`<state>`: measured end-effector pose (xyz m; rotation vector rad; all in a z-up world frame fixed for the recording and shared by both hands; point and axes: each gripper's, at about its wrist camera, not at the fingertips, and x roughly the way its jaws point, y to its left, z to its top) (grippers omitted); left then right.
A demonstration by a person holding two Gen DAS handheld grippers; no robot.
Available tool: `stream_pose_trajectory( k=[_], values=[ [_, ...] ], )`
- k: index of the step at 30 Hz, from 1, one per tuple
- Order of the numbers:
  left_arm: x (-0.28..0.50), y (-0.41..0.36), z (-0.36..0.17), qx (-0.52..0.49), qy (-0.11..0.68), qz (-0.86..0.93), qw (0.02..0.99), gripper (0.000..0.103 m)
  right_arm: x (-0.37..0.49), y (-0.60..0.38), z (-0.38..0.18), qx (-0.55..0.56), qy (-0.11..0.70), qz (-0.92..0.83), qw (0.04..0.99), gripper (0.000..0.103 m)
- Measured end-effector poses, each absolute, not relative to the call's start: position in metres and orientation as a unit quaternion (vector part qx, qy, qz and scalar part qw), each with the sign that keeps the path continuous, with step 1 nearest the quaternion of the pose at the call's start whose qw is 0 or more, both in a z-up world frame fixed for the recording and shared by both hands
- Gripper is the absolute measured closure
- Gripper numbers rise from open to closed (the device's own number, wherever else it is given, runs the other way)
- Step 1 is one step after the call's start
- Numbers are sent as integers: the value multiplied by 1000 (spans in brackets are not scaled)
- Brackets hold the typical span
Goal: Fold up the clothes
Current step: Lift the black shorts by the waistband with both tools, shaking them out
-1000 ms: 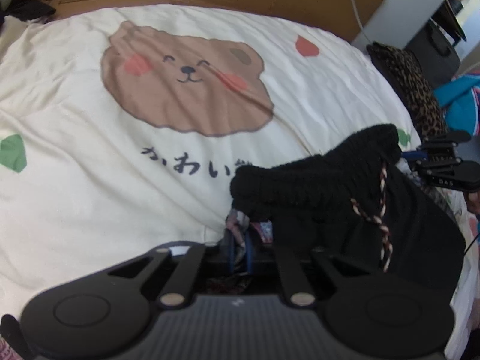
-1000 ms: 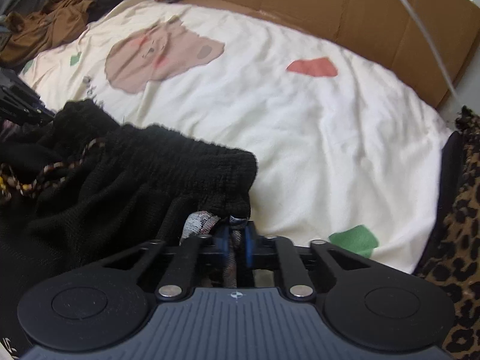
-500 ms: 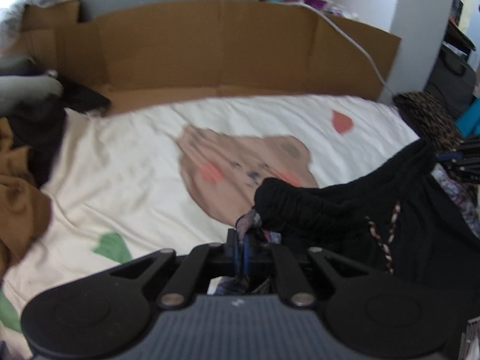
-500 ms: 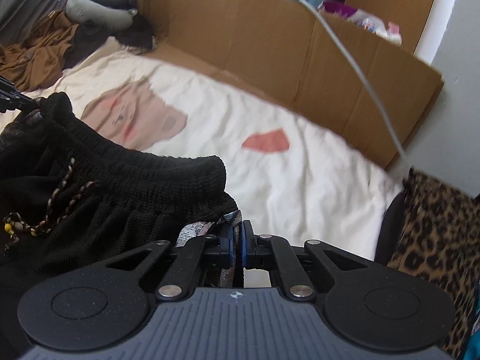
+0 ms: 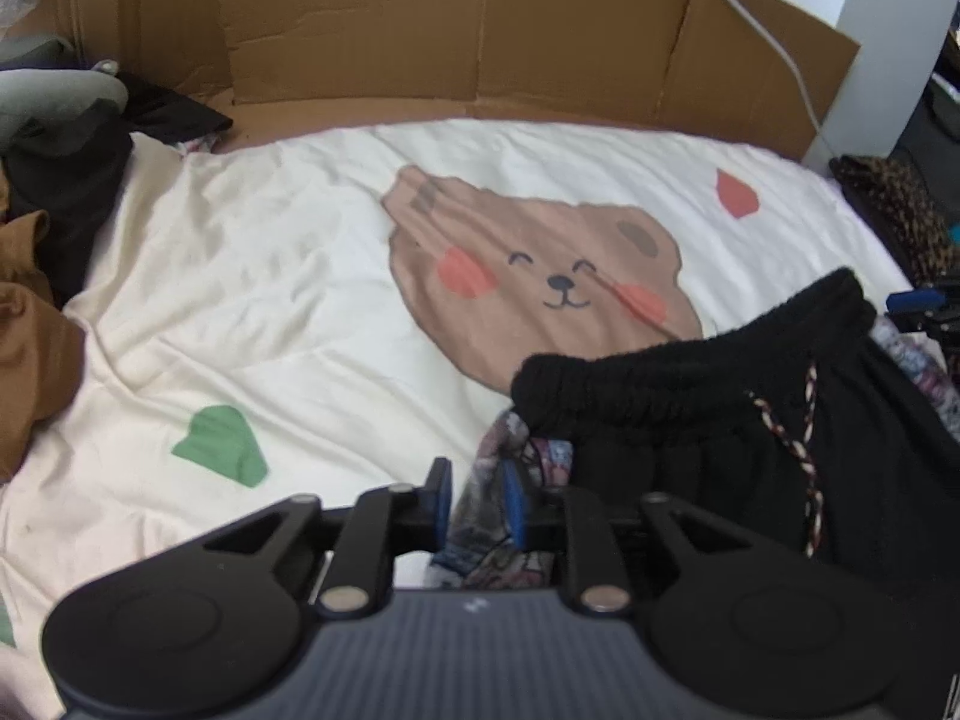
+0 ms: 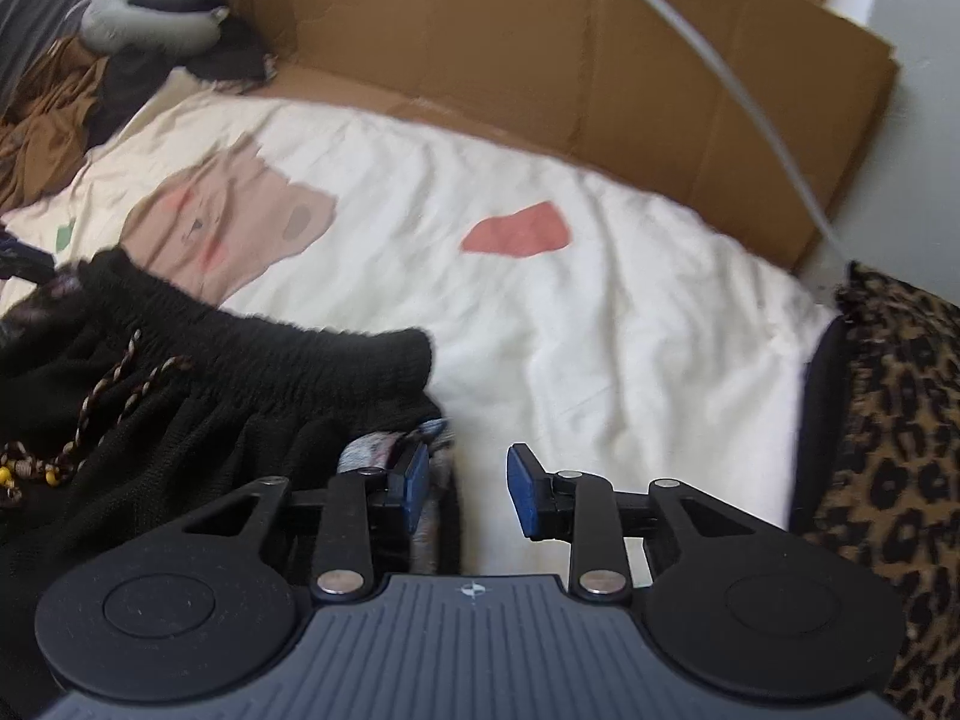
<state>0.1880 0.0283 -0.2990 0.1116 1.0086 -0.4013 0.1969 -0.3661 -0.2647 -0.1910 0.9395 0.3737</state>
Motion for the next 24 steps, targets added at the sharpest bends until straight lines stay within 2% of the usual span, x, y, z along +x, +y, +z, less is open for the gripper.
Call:
stream_pose_trajectory(
  k=[2, 4, 6, 8, 17, 19, 20, 21, 22, 24],
  values=[
    [192, 30, -296, 36, 477, -198, 855, 71, 199, -372, -260, -71, 449, 174, 874, 66],
    [197, 30, -296, 22, 477, -206, 854, 67, 203, -376, -260, -37, 454, 175, 873, 55],
    [202, 25, -300, 15, 479, -213, 852, 64, 208, -378, -262, -4, 461, 185, 868, 52],
    [206, 23, -308, 8, 482, -216, 849, 56, 212, -378, -266, 22, 469, 196, 861, 50],
    [215, 20, -342, -32, 515, -225, 826, 54, 222, -350, -300, -37, 508, 216, 833, 49],
    [213, 15, -341, -23, 516, -231, 825, 57, 220, -345, -302, -53, 506, 220, 832, 49],
    [212, 13, -340, -18, 516, -236, 823, 60, 219, -343, -301, -61, 503, 223, 832, 50],
    [211, 11, -339, -12, 516, -241, 821, 70, 219, -342, -299, -69, 500, 226, 833, 54],
    [210, 8, -338, -2, 516, -246, 821, 76, 219, -340, -298, -77, 497, 229, 833, 64],
    [207, 3, -336, 23, 513, -252, 820, 81, 218, -336, -296, -93, 490, 233, 835, 79]
  ],
)
